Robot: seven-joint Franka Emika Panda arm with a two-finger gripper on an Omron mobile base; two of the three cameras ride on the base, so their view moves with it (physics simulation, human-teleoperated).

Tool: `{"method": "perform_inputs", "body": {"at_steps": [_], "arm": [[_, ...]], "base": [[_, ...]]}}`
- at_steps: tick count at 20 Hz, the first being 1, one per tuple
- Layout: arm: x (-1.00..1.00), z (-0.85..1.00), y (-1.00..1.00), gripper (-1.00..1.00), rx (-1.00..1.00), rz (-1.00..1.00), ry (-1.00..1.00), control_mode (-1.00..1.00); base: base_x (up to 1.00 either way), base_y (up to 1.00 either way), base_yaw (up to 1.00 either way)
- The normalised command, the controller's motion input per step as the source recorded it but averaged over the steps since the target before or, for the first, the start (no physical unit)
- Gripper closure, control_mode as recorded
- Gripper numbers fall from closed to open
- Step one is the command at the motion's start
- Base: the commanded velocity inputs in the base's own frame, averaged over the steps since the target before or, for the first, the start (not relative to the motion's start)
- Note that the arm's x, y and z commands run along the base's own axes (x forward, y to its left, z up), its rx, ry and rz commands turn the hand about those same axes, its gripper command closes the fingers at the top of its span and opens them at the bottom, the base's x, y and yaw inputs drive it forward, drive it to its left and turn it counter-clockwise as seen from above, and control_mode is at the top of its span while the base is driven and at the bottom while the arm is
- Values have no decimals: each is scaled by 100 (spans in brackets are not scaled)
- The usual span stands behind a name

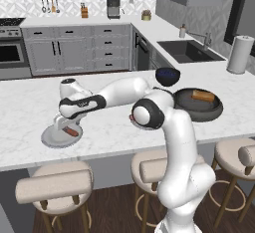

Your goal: Place one bun and one sausage from the bowl on each plate.

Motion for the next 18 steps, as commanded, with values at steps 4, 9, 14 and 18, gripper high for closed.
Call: {"method": "perform_inputs", "body": {"at_steps": [4,9,14,18], "arm": [[0,51,-36,-100,-2,0,0,-100],[-1,75,-89,-100,0,-4,0,-100],[-4,49,-100,-100,2,-1,-1,-100],[0,45,-100,-100,0,0,-1,-100]], "base": [[0,0,0],[0,0,0],[0,0,0],[0,0,0]]}}
